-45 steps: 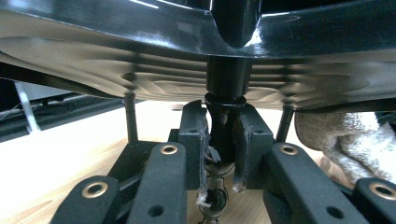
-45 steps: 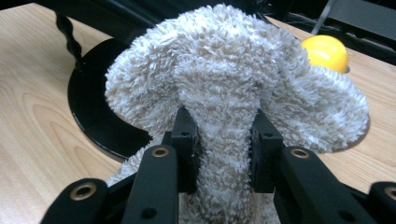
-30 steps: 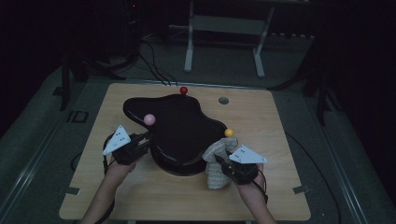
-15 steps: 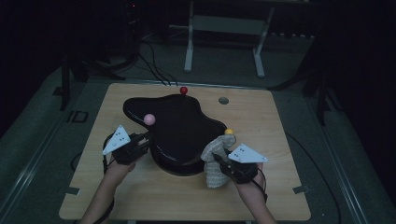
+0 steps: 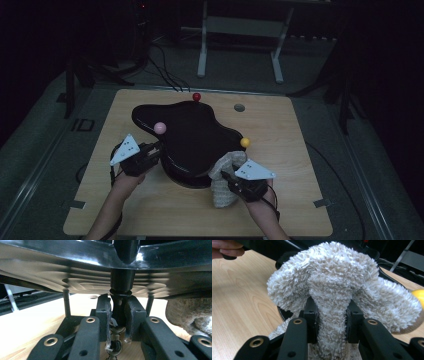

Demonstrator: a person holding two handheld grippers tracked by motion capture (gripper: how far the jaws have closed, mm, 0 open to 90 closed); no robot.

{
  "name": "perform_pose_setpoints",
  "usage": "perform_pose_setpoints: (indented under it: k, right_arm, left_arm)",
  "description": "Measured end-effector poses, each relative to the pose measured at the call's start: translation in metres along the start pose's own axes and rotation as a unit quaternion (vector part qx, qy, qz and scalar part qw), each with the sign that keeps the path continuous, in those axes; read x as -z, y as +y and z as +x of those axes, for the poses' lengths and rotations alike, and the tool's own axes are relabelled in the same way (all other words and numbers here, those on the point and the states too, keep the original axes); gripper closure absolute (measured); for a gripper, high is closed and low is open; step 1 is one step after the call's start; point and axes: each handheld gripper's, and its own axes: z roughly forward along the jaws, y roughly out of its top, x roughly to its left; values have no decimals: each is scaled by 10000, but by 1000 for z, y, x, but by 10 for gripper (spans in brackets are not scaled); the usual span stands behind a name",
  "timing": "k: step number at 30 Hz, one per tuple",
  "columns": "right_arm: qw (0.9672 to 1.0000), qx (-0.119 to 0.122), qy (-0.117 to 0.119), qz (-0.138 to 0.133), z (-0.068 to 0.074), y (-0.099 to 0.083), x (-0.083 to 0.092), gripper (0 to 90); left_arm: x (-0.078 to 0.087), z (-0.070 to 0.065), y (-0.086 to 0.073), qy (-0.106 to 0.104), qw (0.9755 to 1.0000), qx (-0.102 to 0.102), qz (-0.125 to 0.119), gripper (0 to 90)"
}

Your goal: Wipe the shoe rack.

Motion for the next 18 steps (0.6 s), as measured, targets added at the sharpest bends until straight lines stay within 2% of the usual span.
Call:
perform_pose_setpoints:
  k: [4, 9, 10, 14, 16, 18]
  right_arm:
    - [9997, -29, -22, -255, -2, 12, 10, 692]
    - [9999, -14, 46, -121, 3, 8, 3, 692]
    - [9999, 95, 51, 21, 8, 3, 0, 692]
    - [9997, 69, 67, -221, 9, 14, 10, 692]
    - [9997, 89, 53, -230, 10, 15, 10, 693]
    - [9998, 61, 129, -114, 14, 10, 5, 693]
  left_arm:
    - [0, 0, 0, 6, 10000, -2, 0, 748]
    - [0, -1, 0, 34, 10000, -8, 11, 748]
    - [0, -1, 0, 38, 10000, -15, 14, 748]
    - [0, -1, 0, 41, 10000, -10, 5, 748]
    - [0, -2, 0, 44, 10000, -13, 7, 748]
    - [0, -2, 0, 47, 10000, -12, 5, 748]
